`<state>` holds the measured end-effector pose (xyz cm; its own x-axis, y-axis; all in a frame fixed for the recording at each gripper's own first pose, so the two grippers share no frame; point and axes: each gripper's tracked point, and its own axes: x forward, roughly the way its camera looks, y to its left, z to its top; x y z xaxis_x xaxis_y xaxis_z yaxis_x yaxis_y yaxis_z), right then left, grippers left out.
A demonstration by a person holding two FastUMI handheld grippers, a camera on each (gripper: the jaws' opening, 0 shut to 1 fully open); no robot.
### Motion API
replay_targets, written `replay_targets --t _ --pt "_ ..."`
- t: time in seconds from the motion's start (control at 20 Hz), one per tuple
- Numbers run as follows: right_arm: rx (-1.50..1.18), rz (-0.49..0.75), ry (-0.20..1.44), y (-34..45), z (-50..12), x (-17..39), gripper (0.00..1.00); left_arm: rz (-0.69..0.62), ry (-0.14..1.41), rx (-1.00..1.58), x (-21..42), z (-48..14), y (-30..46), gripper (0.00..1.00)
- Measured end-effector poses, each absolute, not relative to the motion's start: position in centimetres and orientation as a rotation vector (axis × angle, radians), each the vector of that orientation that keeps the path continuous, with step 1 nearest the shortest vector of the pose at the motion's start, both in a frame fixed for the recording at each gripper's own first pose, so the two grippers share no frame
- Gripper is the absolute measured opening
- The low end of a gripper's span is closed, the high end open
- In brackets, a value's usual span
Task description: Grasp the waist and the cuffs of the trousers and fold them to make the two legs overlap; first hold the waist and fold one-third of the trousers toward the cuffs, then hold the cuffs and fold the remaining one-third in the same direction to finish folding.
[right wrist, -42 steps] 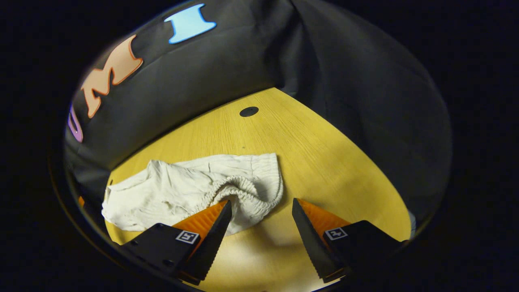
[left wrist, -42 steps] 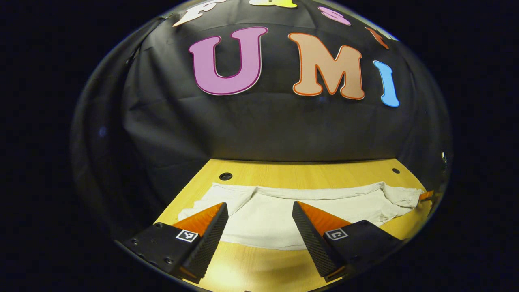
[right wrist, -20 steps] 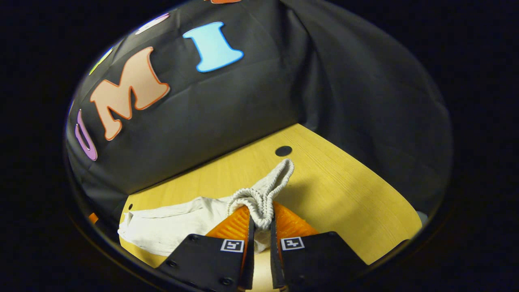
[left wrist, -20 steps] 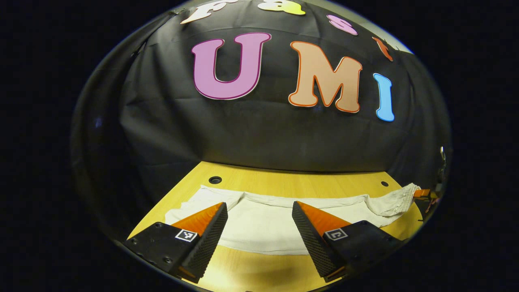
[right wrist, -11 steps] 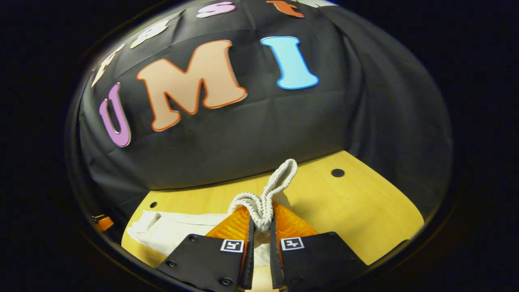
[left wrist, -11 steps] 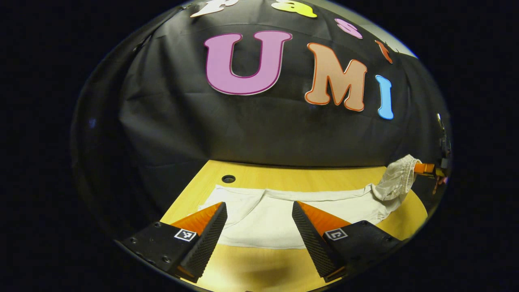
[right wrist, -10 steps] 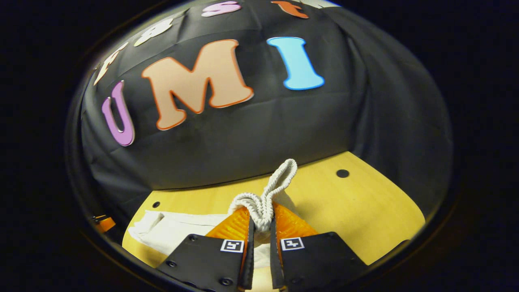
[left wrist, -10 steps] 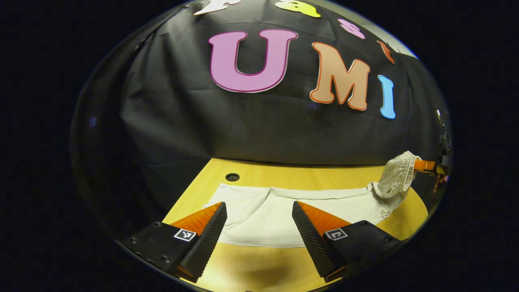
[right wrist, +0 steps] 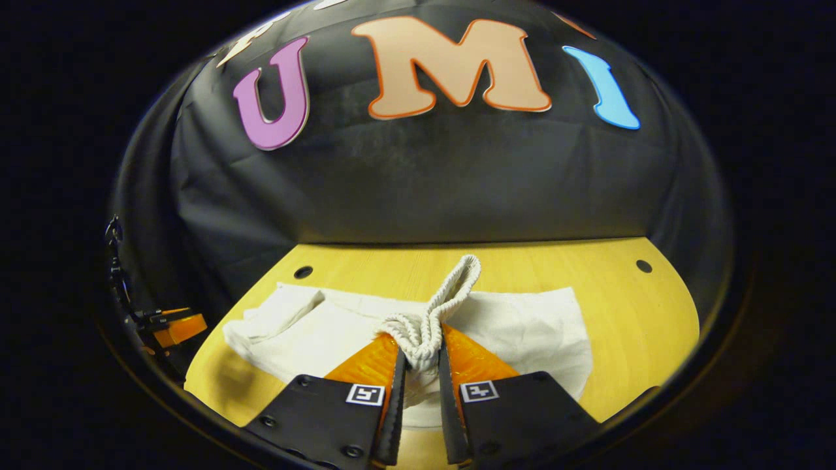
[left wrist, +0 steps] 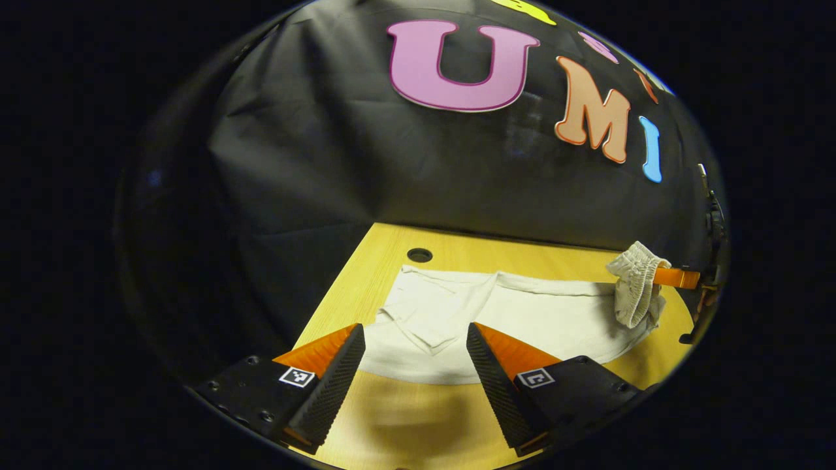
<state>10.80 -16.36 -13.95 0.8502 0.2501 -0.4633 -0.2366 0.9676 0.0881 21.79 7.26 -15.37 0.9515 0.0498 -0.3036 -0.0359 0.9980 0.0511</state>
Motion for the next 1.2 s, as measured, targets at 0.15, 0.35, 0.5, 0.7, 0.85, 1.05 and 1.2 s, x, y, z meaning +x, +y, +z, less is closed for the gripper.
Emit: replay_targets --t 0.15,0.35,0.5,0.7,0.85,1.05,1.2 --pt "0.011 0.281 0.51 -16.2 -12.5 10.8 0.26 0.052 0.34 0.035 23.0 -17.3 9.0 0.96" --pt "-0.008 0.29 0.544 -17.7 -10.6 8.5 0.8 0.057 0.39 0.041 24.2 -20.1 10.5 0.96" --pt "-0.057 0.251 0.552 -17.7 -13.6 9.2 0.96 0.057 0.433 0.044 25.1 -22.1 10.8 0.98" --pt "-0.048 0.207 0.548 -19.4 -13.2 9.2 0.96 0.057 0.478 0.062 26.1 -23.7 10.9 0.96" --pt "-0.026 0.179 0.539 -20.4 -12.9 9.2 0.96 0.063 0.496 0.074 26.2 -24.0 10.8 0.95" --pt "-0.024 0.145 0.538 -21.8 -13.0 9.3 0.96 0.061 0.503 0.095 26.1 -24.2 11.1 0.95" --pt "-0.011 0.14 0.544 -22.1 -13.0 8.8 0.94 0.048 0.503 0.105 26.5 -24.1 11.2 0.84"
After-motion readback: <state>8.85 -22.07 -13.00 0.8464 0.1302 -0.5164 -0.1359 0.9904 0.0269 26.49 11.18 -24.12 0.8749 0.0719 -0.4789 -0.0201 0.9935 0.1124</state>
